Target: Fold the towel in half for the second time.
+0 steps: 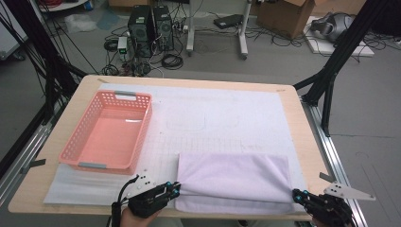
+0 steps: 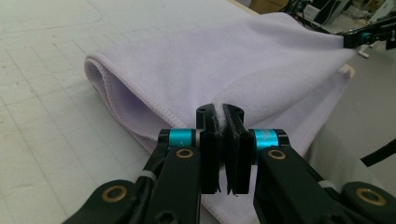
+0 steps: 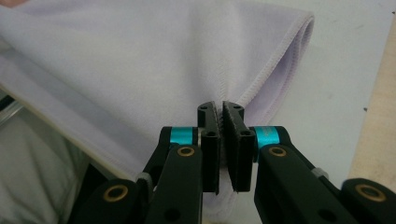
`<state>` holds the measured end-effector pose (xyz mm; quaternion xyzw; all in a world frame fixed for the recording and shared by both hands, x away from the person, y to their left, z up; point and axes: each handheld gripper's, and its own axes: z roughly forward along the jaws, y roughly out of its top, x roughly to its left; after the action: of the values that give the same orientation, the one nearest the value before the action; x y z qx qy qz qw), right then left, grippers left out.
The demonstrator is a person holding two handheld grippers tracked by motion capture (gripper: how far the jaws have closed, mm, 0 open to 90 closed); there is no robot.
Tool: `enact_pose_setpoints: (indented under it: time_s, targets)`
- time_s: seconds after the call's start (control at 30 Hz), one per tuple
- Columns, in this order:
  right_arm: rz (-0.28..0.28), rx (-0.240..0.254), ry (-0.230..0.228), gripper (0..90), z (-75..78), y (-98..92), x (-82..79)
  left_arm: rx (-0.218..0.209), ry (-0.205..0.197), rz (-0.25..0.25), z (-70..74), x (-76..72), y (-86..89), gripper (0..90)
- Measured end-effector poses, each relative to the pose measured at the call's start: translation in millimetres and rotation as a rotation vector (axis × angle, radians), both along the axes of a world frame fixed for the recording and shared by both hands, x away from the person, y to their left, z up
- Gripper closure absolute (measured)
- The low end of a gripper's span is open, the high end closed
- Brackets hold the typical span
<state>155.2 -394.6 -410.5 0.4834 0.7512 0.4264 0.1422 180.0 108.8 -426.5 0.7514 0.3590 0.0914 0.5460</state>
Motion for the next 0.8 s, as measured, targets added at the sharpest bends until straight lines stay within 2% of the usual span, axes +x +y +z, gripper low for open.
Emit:
enact_pose_setpoints:
  time_s: [0.1,0.17,0.2,0.27,0.3,0.37,0.4,0.6,0.8]
  targets:
    - [0.000,0.005,0.003,85.4,1.4,0.2,-7.7,0.009,-0.007,-0.018,-0.3,-5.4,-0.5,85.0]
    - [0.002,-0.023,0.018,84.8,-1.9,2.0,-10.9,0.024,0.018,-0.045,-4.9,-6.4,-1.9,83.7]
    - [0.000,-0.042,0.046,83.1,-5.1,3.7,-11.2,0.028,0.025,-0.049,-7.6,-6.4,-2.4,80.3]
    - [-0.024,-0.080,0.053,68.4,-10.2,5.8,-10.4,0.016,0.010,-0.035,-9.3,-6.2,-2.6,64.2]
    - [-0.038,-0.078,0.048,62.9,-10.2,5.4,-9.6,-0.004,-0.017,-0.022,-7.4,-5.3,-1.8,59.0]
    - [-0.069,-0.064,0.018,58.1,-7.0,4.0,-7.2,-0.023,-0.055,0.016,-3.7,-2.3,-0.1,51.8]
    - [-0.081,-0.059,-0.005,56.6,-5.0,3.4,-4.7,-0.029,-0.060,0.034,-3.0,0.6,0.8,50.0]
    - [-0.109,-0.062,-0.054,57.4,-7.2,6.6,14.4,-0.041,-0.054,0.087,-6.7,26.5,4.9,46.9]
    - [-0.093,-0.072,-0.066,59.1,-10.0,12.5,31.1,-0.064,-0.077,0.115,-3.9,46.4,6.2,44.2]
